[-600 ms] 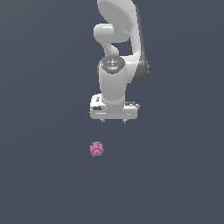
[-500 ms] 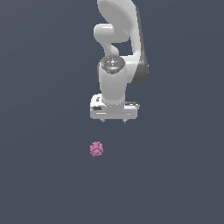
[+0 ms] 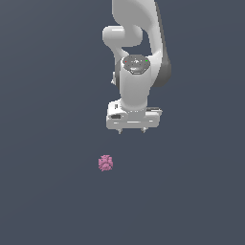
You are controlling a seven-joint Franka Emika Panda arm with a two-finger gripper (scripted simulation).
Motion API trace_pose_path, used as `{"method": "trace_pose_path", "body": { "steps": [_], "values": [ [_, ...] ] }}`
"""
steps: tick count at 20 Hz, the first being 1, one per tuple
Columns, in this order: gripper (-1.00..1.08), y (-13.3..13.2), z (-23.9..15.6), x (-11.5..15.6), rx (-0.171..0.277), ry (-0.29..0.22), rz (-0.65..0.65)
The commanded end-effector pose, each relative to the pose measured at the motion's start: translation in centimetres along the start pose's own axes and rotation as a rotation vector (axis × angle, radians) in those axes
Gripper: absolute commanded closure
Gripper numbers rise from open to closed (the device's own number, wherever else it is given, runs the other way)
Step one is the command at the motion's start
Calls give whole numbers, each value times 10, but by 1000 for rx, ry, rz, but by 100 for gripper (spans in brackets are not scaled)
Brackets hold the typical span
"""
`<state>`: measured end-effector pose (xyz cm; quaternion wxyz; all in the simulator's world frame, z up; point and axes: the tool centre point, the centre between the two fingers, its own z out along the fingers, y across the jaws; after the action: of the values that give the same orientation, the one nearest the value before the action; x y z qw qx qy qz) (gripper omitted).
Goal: Pick up the object and move it to a goal position.
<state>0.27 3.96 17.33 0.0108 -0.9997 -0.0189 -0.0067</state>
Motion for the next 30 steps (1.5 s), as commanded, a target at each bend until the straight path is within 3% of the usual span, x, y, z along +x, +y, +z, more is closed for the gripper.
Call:
{"method": "trace_pose_path", "body": {
  "steps": [1, 14, 30],
  "values": [
    [-92, -1, 0, 0, -1, 0, -4],
    [-92, 13, 8, 11, 4, -5, 156],
    [-92, 55, 35, 41, 5, -15, 649]
  ]
}}
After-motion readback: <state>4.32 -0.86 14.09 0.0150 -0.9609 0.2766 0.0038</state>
